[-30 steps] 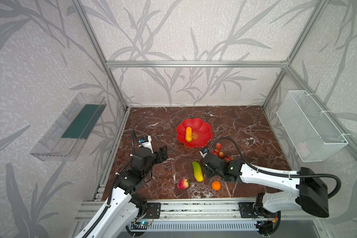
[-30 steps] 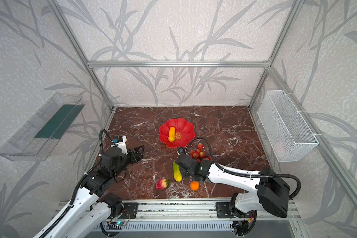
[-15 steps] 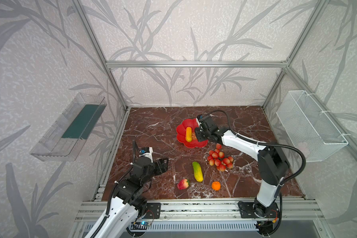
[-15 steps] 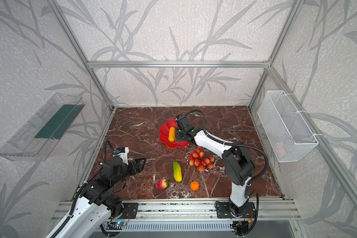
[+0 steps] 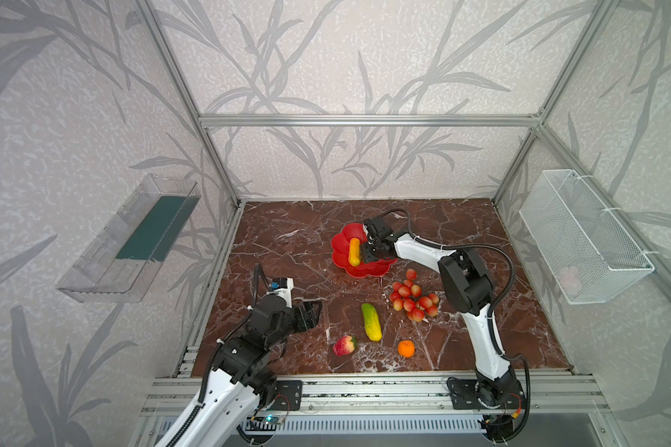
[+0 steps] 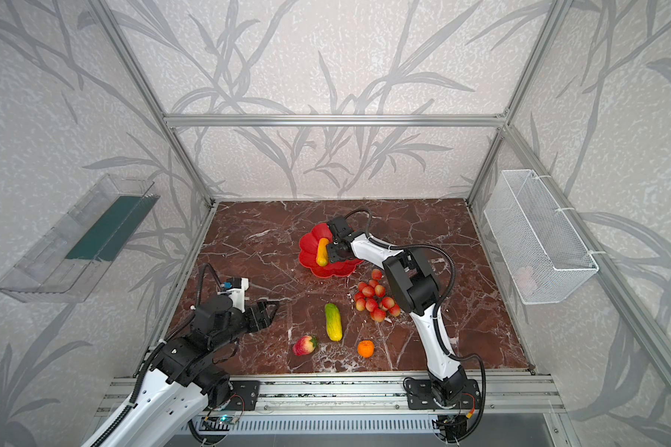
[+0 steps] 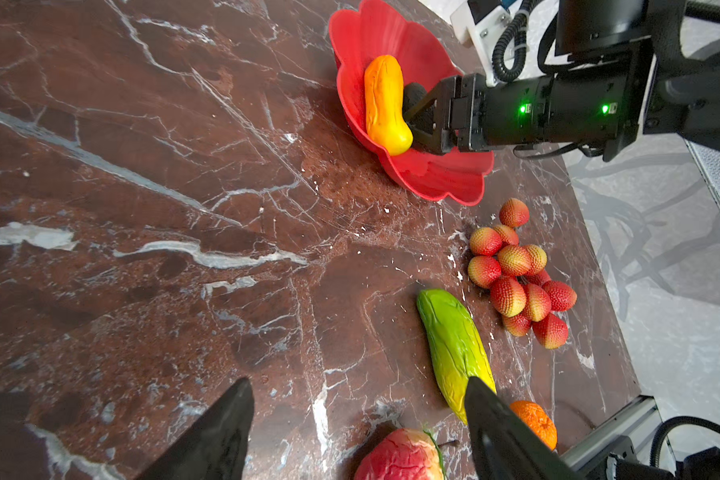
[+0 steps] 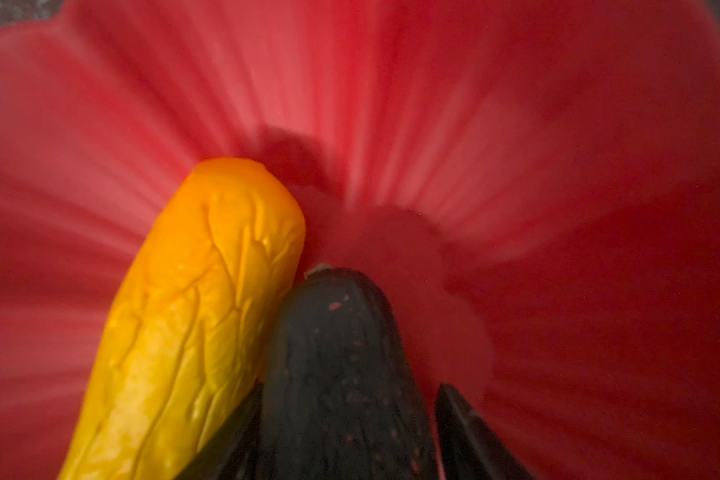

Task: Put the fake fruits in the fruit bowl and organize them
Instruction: 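Place avocado in red bowl with right gripper while left reaches for peach, then grasp the pink peach with the left gripper and place it in the bowl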

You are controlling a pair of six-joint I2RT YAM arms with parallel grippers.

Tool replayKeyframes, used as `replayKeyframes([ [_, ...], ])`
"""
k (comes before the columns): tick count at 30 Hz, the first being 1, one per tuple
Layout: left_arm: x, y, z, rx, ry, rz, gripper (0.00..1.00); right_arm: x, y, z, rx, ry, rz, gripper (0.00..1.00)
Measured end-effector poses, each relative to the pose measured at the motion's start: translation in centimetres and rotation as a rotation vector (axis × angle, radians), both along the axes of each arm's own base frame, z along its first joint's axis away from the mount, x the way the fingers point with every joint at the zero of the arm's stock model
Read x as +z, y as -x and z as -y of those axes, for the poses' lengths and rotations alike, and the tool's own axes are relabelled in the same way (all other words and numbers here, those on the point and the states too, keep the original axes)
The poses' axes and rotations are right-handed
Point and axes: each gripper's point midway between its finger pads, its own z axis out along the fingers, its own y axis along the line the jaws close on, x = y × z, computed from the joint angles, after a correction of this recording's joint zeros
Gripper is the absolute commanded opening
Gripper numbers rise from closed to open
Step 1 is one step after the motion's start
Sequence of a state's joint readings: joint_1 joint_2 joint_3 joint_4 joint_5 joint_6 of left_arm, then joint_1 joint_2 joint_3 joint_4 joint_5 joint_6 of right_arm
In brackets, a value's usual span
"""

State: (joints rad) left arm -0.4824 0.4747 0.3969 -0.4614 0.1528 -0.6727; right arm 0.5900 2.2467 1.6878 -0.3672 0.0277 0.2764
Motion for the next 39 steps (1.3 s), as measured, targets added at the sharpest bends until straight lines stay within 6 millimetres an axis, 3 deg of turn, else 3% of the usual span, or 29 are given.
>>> replayKeyframes([
  [4,-1.3,0.7,1.6,-0.076,-0.028,-0.038,0.76,1.4,-0.1,0.1,0.009,-0.038,0.001,0.83],
  [8,-3.0,1.8,3.6,-0.176,-0.070,-0.056,0.76,6.3,1.6,1.4,0.021,-0.110,0.052,0.94],
  [13,-4.2,3.8,6.1,-0.337,-0.160,-0.022,0.75,15.2,6.5,4.7,0.041,-0.252,0.237,0.99],
  [16,-4.6,4.6,7.4,-0.411,-0.202,0.011,0.75,17.9,10.0,6.5,0.055,-0.315,0.321,0.99],
  [18,-5.1,5.0,8.1,-0.450,-0.228,0.019,0.76,17.8,11.8,7.5,0.054,-0.330,0.336,0.99],
  [24,-7.3,5.7,9.1,-0.522,-0.312,-0.003,0.77,14.7,15.9,9.9,0.028,-0.321,0.277,0.99],
  [30,-9.0,6.1,9.7,-0.562,-0.355,-0.031,0.77,15.4,17.5,11.4,-0.005,-0.332,0.298,0.99],
  [32,-9.5,6.2,9.9,-0.567,-0.361,-0.042,0.74,15.6,17.7,11.6,-0.013,-0.338,0.306,0.99],
  [36,-10.4,6.0,10.4,-0.567,-0.365,-0.063,0.53,15.2,18.1,12.1,-0.032,-0.335,0.300,0.99],
  [39,-10.3,5.8,10.8,-0.560,-0.348,-0.054,0.47,14.6,18.5,12.5,-0.043,-0.323,0.287,0.99],
])
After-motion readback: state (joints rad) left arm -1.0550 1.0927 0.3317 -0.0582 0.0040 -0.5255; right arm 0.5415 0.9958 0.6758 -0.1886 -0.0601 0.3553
